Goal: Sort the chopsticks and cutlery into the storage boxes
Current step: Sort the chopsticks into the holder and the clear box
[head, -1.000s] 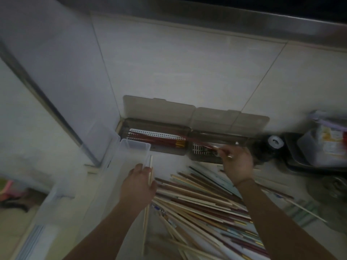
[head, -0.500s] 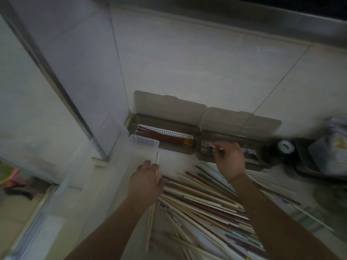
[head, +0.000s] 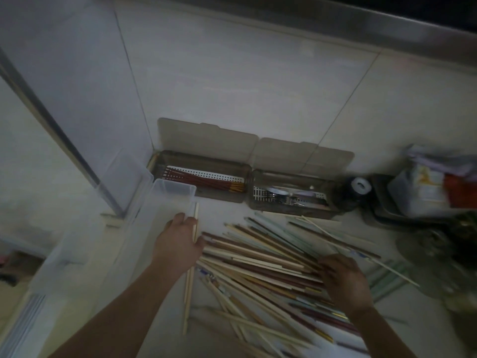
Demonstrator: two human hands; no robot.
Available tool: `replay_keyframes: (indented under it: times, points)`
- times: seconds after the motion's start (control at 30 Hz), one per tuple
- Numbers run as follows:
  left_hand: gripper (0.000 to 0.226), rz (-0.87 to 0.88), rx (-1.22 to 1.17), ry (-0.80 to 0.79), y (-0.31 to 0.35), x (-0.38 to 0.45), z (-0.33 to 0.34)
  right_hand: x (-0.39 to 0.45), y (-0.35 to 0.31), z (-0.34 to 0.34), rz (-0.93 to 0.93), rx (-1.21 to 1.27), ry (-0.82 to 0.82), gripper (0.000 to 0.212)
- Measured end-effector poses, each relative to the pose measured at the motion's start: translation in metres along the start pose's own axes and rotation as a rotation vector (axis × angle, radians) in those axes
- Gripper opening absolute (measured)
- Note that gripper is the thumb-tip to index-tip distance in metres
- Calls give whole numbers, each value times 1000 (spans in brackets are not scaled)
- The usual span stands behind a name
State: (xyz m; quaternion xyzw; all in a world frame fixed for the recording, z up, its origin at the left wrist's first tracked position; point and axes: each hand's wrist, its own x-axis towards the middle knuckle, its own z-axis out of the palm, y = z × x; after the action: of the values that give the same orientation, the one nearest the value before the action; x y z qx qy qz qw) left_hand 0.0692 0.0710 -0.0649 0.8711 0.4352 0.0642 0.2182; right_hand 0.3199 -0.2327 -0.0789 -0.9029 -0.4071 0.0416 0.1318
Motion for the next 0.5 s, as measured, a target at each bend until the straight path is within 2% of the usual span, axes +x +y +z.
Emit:
replay_keyframes:
  times: [0.17,0.27,0.5]
  points:
    - [41,-4,1,-3,0,1,0,-20,26,-7,104,-52,81,23]
    - [41,-1,-4,8,0,1,0,-29,31,-10,270,40,91,31]
    - [41,-13,0,-4,1,0,-1,-36,31,-4,234,11,113,20]
